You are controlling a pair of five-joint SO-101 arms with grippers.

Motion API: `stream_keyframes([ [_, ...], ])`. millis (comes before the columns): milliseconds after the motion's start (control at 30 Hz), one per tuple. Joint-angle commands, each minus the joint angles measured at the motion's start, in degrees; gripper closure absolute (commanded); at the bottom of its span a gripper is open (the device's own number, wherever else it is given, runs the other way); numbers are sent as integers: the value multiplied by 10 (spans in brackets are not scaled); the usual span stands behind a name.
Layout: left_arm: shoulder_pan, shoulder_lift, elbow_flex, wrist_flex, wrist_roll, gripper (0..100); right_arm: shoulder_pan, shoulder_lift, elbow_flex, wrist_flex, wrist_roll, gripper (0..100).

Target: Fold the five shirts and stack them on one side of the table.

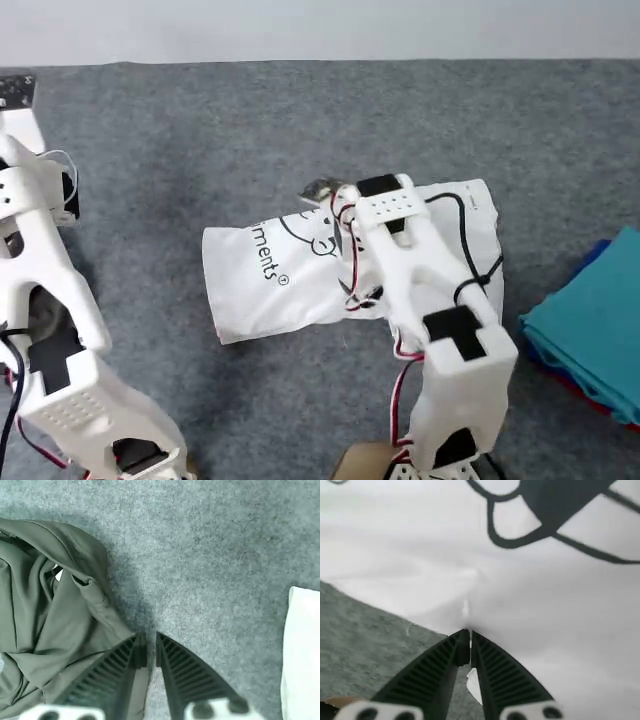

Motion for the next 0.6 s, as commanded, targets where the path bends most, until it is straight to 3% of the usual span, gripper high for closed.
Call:
stream_keyframes([
  [0, 3, -32, -2, -7, 4, 956, 29, 11, -2, 6, -4, 988],
  [300, 3, -32, -2, -11, 4, 956, 23, -48, -36, 65, 28, 988],
  [567, 4, -32, -2, -11, 4, 956, -7, -59, -62, -5, 28, 988],
])
